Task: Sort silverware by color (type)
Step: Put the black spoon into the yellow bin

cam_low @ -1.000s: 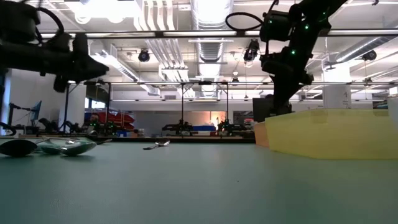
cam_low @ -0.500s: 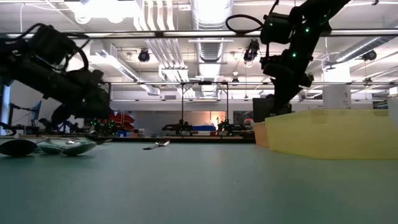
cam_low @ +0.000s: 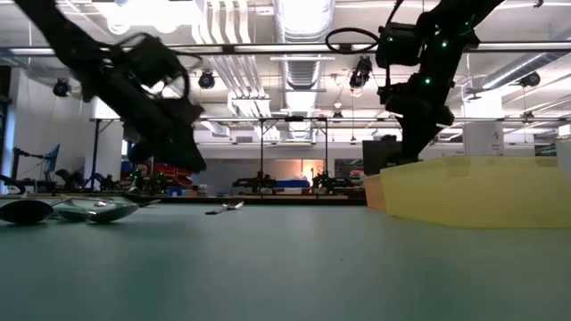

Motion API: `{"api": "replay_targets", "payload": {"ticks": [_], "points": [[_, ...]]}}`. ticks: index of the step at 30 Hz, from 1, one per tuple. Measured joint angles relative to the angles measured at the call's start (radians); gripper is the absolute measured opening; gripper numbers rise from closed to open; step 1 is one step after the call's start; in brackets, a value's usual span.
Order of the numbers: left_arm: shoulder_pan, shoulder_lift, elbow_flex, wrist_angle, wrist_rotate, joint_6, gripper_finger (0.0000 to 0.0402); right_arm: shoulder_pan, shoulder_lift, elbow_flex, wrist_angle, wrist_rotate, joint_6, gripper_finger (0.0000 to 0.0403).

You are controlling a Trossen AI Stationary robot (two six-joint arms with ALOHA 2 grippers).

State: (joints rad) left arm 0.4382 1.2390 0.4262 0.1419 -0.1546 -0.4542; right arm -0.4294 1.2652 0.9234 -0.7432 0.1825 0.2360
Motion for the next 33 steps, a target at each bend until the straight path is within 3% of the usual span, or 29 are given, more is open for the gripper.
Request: {"api": "replay_targets", "payload": {"ticks": [7,12,18,25,31,33], "points": [[-0.043,0.272,0.138,0.019,-0.02,0.001,0.0077,0.0,0.0,0.0,-0.067,0.0,0.0,0.0116],[-0.084,0.398,0.199,0.02,-0.045,-0.004,0.0077,0.0,0.0,0.0,-0.071,0.0,-0.002,0.0119],[-0.142,0.464,0.218,0.026,-0.124,-0.078,0.0077,0.0,0.0,0.0,-0.071,0.0,-0.016,0.0118],[-0.209,0.553,0.219,-0.013,-0.307,-0.241,0.0074,0.0,0.0,-0.001,-0.068,0.0,-0.036,0.0112],[-0.224,0.593,0.223,0.034,-0.329,-0.265,0.0011,0.0,0.0,-0.001,-0.067,0.0,-0.039,0.0112],[-0.223,0.582,0.224,0.036,-0.314,-0.259,0.0008,0.0,0.0,-0.001,-0.067,0.0,-0.039,0.0112]]}}
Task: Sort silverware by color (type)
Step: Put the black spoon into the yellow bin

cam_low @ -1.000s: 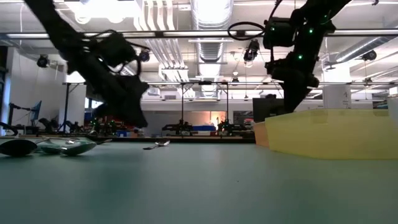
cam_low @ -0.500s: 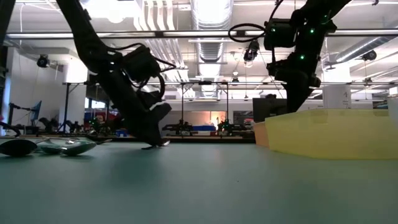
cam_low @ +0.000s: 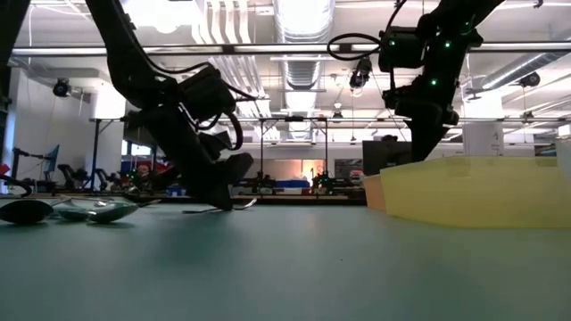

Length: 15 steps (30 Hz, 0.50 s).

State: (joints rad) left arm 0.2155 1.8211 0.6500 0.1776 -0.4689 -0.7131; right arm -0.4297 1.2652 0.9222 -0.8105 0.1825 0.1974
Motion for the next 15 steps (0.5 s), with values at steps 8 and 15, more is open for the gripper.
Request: {"api": "replay_targets", "payload": {"ticks": [8,15], "points": [[0.005,-0.076,0.061,-0.06,0.142,0.095,0.0002,0.0,0.0,0.0,0.002,0.0,0.012,0.0112],[-0.013,-0.1,0.157,-0.049,0.238,0.199,0.0001,0.009,-0.001,-0.007,0.099,-0.093,0.026,0.0112]]}}
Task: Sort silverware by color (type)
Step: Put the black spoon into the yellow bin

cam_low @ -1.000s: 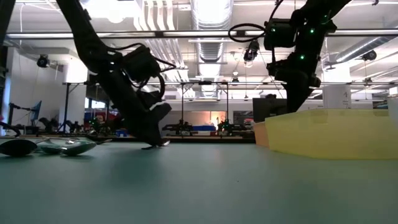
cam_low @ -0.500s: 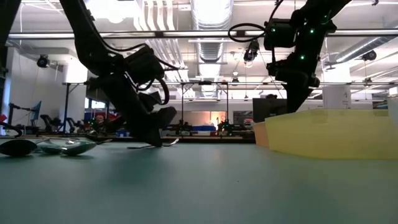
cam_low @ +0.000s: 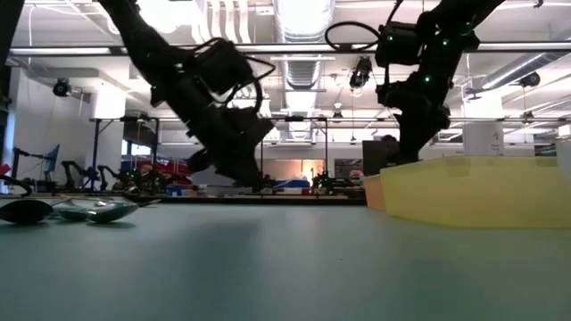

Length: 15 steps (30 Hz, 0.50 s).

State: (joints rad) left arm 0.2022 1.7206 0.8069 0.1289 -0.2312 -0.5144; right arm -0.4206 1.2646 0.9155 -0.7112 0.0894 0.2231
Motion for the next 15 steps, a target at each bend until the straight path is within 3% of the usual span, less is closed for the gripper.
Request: {"api": "replay_targets", "payload": {"ticks": [7,11,15], "points": [[-0.008,0.032,0.137,0.047,-0.005,0.088,0.0001,0.025,-0.019,-0.061,0.127,-0.072,0.009,0.0111],[-0.004,0.059,0.208,0.053,-0.018,0.186,0.0,0.038,-0.06,-0.156,0.358,-0.14,0.076,0.0111],[0.023,0.061,0.21,0.108,-0.121,0.148,0.0,0.05,-0.113,-0.283,0.718,-0.15,0.19,0.0111]]}}
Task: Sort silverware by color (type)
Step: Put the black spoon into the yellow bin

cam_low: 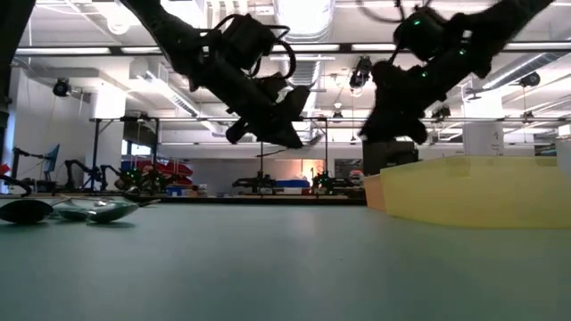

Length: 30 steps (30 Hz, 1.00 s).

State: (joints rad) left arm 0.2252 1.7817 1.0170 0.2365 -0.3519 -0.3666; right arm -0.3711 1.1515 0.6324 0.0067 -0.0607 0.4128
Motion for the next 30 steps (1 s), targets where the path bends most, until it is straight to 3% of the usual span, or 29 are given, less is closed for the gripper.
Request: {"api": "replay_targets", "payload": {"ticks": [4,7,13,24,30], "points": [[0.003,0.0,-0.02,0.191,0.004,-0.051,0.0,0.005,-0.004,-0.133,0.444,0.0,0.142,0.0111],[-0.009,0.01,-0.02,0.255,0.022,-0.087,0.0,0.005,0.02,-0.178,0.626,0.0,0.204,0.0111],[-0.04,0.031,-0.015,0.274,0.029,-0.103,0.0,0.005,0.044,-0.173,0.639,-0.001,0.215,0.0121],[-0.065,0.103,0.033,0.363,0.046,-0.113,0.0,0.005,0.044,-0.155,0.626,0.016,0.217,0.0185],[-0.09,0.137,0.091,0.349,0.063,-0.071,0.0,0.004,0.044,-0.151,0.626,0.052,0.216,0.0189]]}}
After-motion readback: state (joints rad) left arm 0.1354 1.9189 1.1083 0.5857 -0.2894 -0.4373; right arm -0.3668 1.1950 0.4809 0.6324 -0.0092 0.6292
